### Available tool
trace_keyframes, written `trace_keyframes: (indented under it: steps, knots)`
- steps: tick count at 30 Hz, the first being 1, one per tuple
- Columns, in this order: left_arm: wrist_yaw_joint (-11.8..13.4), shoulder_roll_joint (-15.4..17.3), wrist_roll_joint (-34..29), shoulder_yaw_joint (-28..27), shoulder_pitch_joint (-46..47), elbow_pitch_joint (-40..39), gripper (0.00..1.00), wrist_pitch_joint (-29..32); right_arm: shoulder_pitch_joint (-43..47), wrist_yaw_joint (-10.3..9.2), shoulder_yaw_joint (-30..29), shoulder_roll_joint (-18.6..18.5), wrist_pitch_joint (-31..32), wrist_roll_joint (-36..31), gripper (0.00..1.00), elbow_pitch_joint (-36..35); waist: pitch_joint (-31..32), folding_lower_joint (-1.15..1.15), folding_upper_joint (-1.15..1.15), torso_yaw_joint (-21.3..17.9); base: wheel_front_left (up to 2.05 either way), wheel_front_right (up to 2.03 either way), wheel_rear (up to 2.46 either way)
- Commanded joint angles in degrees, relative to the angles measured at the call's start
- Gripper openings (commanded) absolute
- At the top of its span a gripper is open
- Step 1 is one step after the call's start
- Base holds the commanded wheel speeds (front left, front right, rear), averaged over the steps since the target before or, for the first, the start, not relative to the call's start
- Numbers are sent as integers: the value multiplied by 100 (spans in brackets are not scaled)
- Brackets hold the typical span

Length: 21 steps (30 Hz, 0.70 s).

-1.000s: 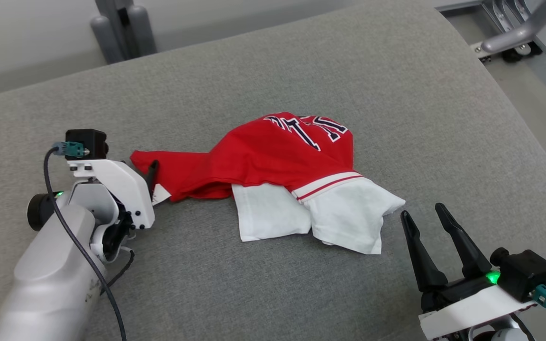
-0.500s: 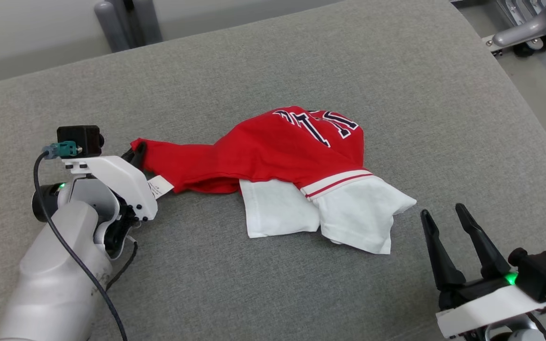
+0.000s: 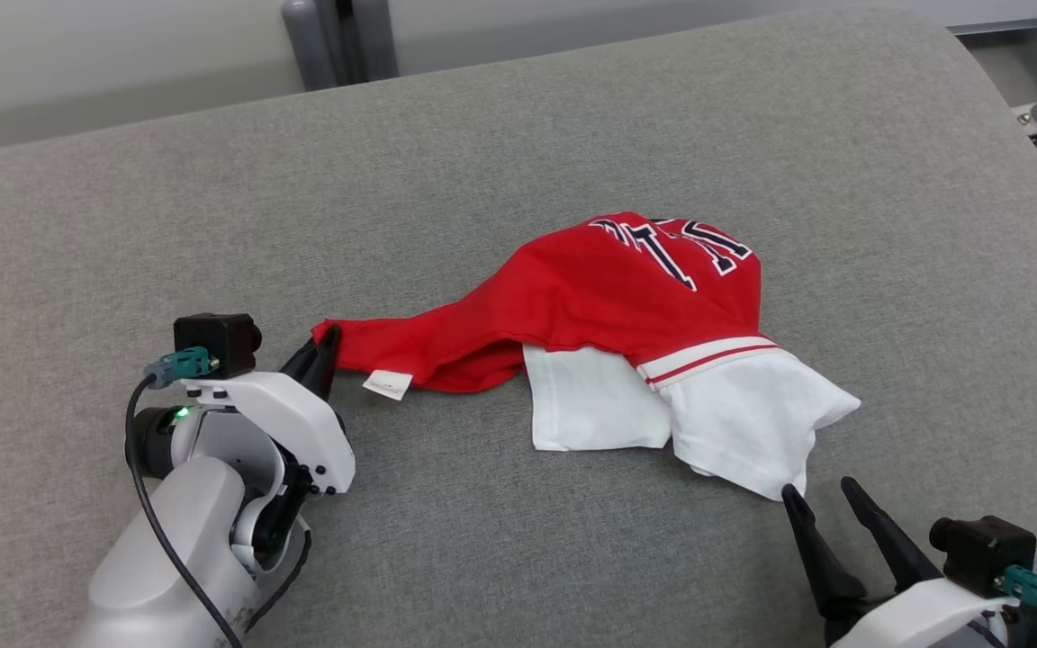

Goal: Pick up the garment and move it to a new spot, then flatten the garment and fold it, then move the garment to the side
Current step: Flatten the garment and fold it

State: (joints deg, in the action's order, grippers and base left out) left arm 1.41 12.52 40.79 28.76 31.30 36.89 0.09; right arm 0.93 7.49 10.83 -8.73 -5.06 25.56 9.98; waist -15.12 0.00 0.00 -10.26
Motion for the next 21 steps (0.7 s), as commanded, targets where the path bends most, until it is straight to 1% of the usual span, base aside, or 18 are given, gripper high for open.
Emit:
trace_keyframes:
  steps: [1, 7, 8, 9, 10, 12, 15, 19, 21]
  knots:
    - [37, 45, -19, -4, -60, -65, 0, 22, -119, 0, 8, -20, -31, 27, 100, 67, 15, 0, 0, 61, 0, 0, 0]
    - [177, 55, -23, 66, -264, -475, 0, 127, -542, 0, 163, 25, -180, 181, 100, 944, 34, 0, 0, 202, 0, 0, 0]
    - [184, 57, -32, 82, -283, -532, 0, 130, -605, 0, 184, 8, -159, 162, 38, 1101, 37, 0, 0, 226, 0, 0, 0]
    - [203, 62, -44, 94, -302, -580, 0, 135, -654, 0, 184, 12, -228, 183, 15, 1191, 50, 0, 0, 252, 0, 0, 0]
    - [222, 73, -53, 97, -317, -638, 0, 130, -680, 0, 195, 12, -253, 204, 0, 1271, 53, 0, 0, 267, 0, 0, 0]
    - [261, 94, -68, 93, -374, -762, 0, 76, -713, 0, 236, -16, -347, 237, 0, 1350, 55, 0, 0, 280, 0, 0, 0]
    - [330, 148, -92, 55, -441, -991, 0, -17, -698, 0, 276, -95, -521, 303, 0, 1208, 60, 0, 0, 266, 0, 0, 0]
    - [514, 302, -134, -76, -580, -1438, 0, -223, -614, 0, 257, -235, -711, 426, 0, 667, 77, 0, 0, 186, 0, 0, 0]
    - [631, 406, -174, -149, -673, -1729, 0, -311, -556, 0, 153, -200, -763, 656, 0, 254, 105, 0, 0, 147, 0, 0, 0]
